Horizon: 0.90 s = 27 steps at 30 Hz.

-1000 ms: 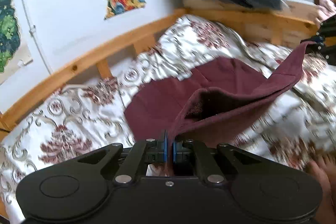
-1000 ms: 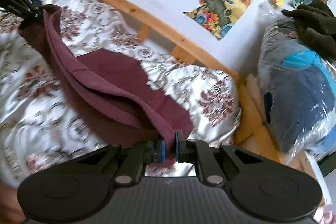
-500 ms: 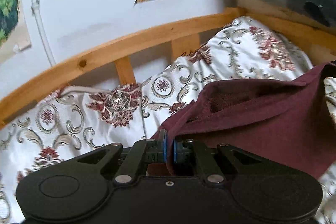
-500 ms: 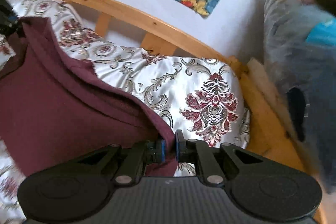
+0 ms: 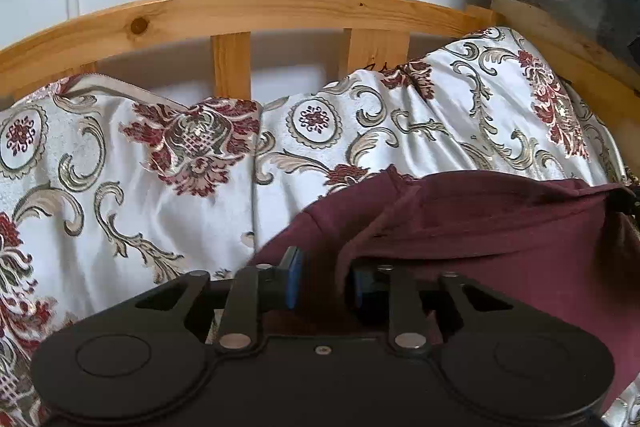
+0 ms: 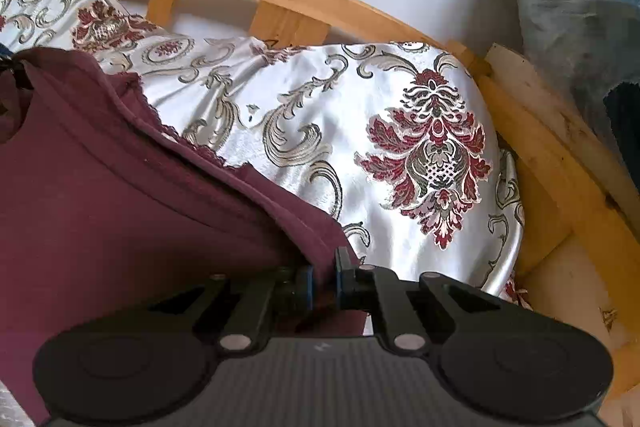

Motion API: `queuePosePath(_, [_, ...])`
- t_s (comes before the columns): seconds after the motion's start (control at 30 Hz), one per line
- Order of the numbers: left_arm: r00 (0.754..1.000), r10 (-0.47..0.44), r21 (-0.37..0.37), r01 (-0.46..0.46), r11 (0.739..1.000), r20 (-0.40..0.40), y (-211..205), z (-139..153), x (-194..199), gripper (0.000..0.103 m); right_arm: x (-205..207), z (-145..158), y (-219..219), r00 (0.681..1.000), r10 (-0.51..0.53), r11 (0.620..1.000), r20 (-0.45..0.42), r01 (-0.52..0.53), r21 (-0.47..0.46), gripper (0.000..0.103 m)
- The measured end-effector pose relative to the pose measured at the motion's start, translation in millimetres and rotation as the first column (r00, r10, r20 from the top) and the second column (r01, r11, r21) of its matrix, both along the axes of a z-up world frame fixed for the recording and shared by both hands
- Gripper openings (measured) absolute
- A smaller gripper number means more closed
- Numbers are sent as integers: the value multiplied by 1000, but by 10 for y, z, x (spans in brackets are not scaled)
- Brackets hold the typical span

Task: Fold small clothes
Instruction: 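Lift the hem with the right gripper while the left gripper grasps the hem too, then fold the held hem over toward the collar with both grippers and release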

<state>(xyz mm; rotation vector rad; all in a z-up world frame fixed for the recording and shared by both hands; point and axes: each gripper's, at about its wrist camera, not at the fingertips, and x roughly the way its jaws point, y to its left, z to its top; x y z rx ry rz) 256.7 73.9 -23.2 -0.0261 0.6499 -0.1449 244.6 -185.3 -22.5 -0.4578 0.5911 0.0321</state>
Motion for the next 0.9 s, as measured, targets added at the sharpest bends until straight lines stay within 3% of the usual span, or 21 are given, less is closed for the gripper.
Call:
queuePosePath(0.03, [1000, 2, 3, -2, 1000, 6, 12, 6, -5, 39, 10, -8, 3, 1000, -1, 1000, -3, 1, -6, 12])
queuePosePath(0.1, [999, 16, -5, -16, 1000, 29, 44, 35, -46, 59, 42, -24, 0, 1000, -5, 1000, -4, 5, -14, 12])
queuePosePath(0.2, [997, 12, -98, -4, 995, 75, 164, 102, -117, 76, 95, -57, -29, 999, -30, 1000, -10, 30, -2, 12])
queuePosePath(0.3, [998, 1, -174, 10, 985, 63, 241, 117, -102, 80, 168, -109, -43, 999, -44, 999, -26, 44, 8, 13])
queuePosePath(0.47, [999, 13, -156, -7, 988, 39, 238, 35, -70, 82, 209, -90, -45, 998, -56, 998, -34, 56, 19, 13])
queuePosePath(0.63, [1000, 8, -325, -14, 946, -20, 442, 24, -30, 85, 147, 33, -91, 996, -79, 996, -37, 80, 25, 13])
queuePosePath(0.8, [1000, -22, -258, 24, 966, 13, 332, 130, -95, 87, 158, 8, -45, 994, -86, 996, -67, 84, -26, 13])
queuePosePath(0.9, [1000, -14, -313, 15, 950, 7, 368, 168, -107, 87, 196, -35, -79, 992, -94, 996, -82, 93, -13, 13])
